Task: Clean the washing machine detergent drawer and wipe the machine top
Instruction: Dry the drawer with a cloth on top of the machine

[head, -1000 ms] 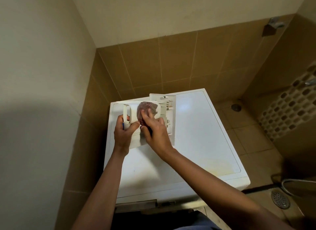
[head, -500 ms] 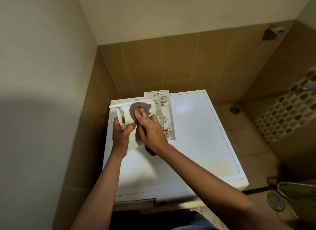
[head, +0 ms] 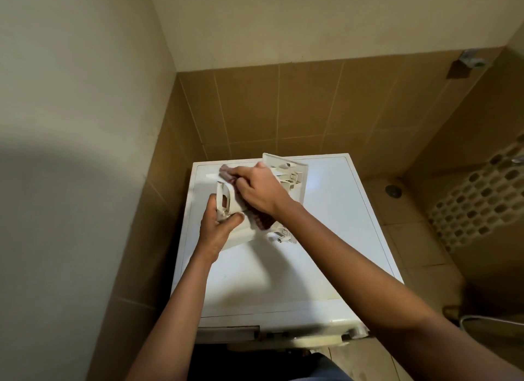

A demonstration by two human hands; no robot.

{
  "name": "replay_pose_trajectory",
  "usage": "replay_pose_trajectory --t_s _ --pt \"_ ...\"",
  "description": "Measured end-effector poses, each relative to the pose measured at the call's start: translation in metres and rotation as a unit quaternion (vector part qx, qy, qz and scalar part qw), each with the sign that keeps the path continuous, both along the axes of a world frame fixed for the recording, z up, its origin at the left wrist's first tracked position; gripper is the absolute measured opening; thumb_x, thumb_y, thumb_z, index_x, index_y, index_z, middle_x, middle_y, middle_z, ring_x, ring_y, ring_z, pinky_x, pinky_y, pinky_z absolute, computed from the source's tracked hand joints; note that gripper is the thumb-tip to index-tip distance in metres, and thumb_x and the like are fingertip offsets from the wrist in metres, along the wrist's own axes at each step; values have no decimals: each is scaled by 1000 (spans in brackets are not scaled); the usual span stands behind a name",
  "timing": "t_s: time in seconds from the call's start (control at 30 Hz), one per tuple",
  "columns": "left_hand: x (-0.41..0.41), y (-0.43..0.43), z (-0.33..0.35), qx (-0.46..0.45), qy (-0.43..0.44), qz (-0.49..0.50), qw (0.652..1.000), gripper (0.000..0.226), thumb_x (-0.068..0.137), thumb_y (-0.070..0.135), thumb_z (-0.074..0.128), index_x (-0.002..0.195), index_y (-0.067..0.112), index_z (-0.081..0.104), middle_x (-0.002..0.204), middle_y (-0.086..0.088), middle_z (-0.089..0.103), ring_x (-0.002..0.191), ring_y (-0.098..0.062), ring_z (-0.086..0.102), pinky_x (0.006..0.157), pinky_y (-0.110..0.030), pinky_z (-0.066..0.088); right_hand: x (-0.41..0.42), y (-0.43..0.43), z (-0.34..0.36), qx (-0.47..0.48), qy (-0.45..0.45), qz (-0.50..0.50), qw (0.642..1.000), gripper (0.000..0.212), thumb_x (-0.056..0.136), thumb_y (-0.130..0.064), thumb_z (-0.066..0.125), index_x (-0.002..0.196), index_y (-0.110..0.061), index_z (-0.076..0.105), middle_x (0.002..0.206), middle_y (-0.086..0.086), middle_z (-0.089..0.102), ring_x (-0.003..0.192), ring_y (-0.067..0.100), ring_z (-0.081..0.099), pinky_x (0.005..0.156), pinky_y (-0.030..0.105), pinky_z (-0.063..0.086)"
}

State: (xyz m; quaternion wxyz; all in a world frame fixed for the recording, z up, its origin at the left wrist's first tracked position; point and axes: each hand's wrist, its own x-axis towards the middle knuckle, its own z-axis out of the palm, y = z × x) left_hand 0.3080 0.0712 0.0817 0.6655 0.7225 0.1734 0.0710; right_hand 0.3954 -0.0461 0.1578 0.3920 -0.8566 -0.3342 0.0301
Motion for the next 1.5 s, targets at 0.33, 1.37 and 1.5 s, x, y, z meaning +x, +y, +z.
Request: replay_pose_trajectory --t_s 0.33,1.37,1.5 --pt "-16 11 2 1 13 -60 998 50 61 34 74 105 50 57 112 1 67 109 -29 61 92 -55 50 9 -41 -35 -64 0 -145 987 48 91 -35 30 127 -24 61 138 10 53 136 22 36 109 33 23" --pt "-30 -11 -6 11 18 -79 997 70 54 45 76 118 39 49 123 5 56 116 -16 53 87 -35 56 8 -68 -55 -148 -16 -245 958 32 97 -33 33 95 -12 57 96 6 61 110 26 37 87 40 26" --pt "-27 -17 -7 10 16 -66 998 64 61 32 77 119 40 51 117 8 62 109 -15 58 79 -28 51 -23 -49 -38 25 32 -186 982 21 95 -27 50 104 -12 62 102 3 61 111 22 38 94 41 31"
